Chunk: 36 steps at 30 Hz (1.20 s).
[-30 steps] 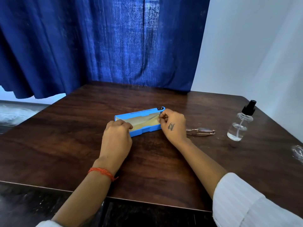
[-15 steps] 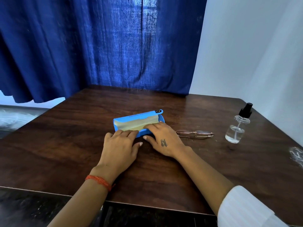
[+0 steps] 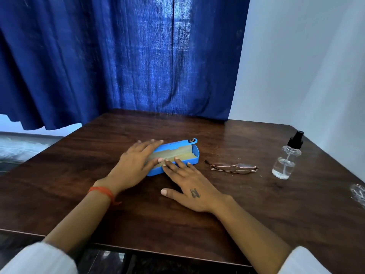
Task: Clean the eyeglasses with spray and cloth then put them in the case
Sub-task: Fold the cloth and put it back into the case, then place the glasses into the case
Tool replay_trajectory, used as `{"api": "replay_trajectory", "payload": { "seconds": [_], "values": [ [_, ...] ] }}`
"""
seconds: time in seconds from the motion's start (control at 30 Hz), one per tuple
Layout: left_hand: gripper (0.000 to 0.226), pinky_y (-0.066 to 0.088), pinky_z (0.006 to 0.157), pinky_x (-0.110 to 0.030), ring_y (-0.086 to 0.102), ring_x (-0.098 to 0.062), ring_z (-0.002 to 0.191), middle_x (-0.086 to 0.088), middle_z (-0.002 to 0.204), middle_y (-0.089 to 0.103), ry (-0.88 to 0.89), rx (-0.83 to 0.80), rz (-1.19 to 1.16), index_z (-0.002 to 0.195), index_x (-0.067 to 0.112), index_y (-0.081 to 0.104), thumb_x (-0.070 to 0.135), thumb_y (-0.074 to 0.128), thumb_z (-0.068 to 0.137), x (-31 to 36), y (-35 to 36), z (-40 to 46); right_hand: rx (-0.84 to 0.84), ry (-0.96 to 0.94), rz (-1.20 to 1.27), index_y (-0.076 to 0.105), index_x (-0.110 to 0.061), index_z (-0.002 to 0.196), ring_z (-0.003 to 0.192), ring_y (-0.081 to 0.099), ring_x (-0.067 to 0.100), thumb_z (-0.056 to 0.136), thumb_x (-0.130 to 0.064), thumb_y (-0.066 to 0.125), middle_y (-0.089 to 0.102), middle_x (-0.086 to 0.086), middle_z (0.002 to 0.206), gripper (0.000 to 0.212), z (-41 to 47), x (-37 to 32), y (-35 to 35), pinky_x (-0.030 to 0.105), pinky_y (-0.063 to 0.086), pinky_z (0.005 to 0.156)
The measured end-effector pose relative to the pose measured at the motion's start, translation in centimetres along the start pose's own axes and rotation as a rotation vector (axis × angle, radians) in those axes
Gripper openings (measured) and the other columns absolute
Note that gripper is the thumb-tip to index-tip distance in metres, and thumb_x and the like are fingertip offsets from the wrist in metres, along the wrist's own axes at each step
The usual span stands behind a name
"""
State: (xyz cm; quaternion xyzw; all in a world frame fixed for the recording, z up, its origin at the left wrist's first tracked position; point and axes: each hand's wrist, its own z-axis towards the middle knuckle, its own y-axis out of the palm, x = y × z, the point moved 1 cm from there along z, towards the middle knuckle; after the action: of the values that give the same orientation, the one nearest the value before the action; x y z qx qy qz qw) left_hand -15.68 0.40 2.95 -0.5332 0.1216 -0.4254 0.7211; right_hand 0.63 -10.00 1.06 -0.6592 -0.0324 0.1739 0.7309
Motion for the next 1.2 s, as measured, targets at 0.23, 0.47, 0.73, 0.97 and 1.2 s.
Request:
{"api": "replay_trajectory", "payload": {
  "seconds": [0.23, 0.47, 0.73, 0.97, 1.2],
  "values": [
    [0.027, 0.042, 0.086, -0.025, 0.058, -0.009, 0.1, 0.007, 0.107, 0.065, -0.217, 0.142, -0.437, 0.109, 0.024, 0.064, 0.035, 0.044, 0.094, -1.0, -0.1, 2.4, -0.056, 0.05, 0.011, 0.006, -0.032, 0.148, 0.141, -0.015, 0.006, 0.075, -0.074, 0.013, -0.003, -0.015, 0.156, 0.085, -0.2, -0.2, -0.3, 0.05, -0.008, 0.113],
    [0.035, 0.041, 0.083, -0.036, 0.052, -0.026, 0.101, -0.012, 0.116, 0.055, -0.738, 0.419, -0.635, 0.109, 0.012, 0.053, 0.042, 0.041, 0.093, 1.0, 2.2, 4.6, -0.044, 0.052, 0.016, 0.01, -0.031, 0.148, 0.142, -0.011, 0.007, 0.084, -0.07, 0.026, 0.001, -0.014, 0.156, 0.077, -0.1, -0.3, -0.5, 0.052, -0.006, 0.114],
    [0.037, 0.035, 0.079, -0.037, 0.052, -0.035, 0.106, -0.017, 0.126, 0.049, -0.509, 0.494, -0.405, 0.124, 0.016, 0.042, 0.038, 0.031, 0.097, 2.2, 3.3, 3.2, 0.038, 0.024, 0.124, 0.021, -0.028, 0.147, 0.144, -0.003, 0.012, 0.092, -0.053, 0.044, 0.012, -0.009, 0.156, 0.065, -0.1, -0.1, -0.5, 0.047, 0.004, 0.115],
    [0.038, 0.036, 0.088, -0.039, 0.05, -0.032, 0.111, -0.014, 0.125, 0.052, -0.54, 0.476, -0.425, 0.124, 0.02, 0.045, 0.042, 0.032, 0.096, 2.2, 3.3, 3.0, 0.623, 0.189, -0.033, 0.071, -0.019, 0.104, 0.091, 0.062, 0.019, 0.077, -0.022, 0.067, 0.07, -0.002, 0.097, 0.028, -4.9, 3.5, -2.8, 0.025, 0.048, 0.081],
    [0.033, 0.035, 0.092, -0.035, 0.049, -0.027, 0.114, -0.013, 0.122, 0.056, -0.503, 0.505, -0.465, 0.117, 0.017, 0.052, 0.037, 0.038, 0.095, 2.0, 3.1, 3.3, 0.458, 0.36, -0.286, 0.076, -0.018, 0.084, 0.076, 0.07, 0.026, 0.062, 0.004, 0.075, 0.074, 0.001, 0.089, 0.031, -9.0, 9.1, -4.0, 0.032, 0.058, 0.06]
  ]
}}
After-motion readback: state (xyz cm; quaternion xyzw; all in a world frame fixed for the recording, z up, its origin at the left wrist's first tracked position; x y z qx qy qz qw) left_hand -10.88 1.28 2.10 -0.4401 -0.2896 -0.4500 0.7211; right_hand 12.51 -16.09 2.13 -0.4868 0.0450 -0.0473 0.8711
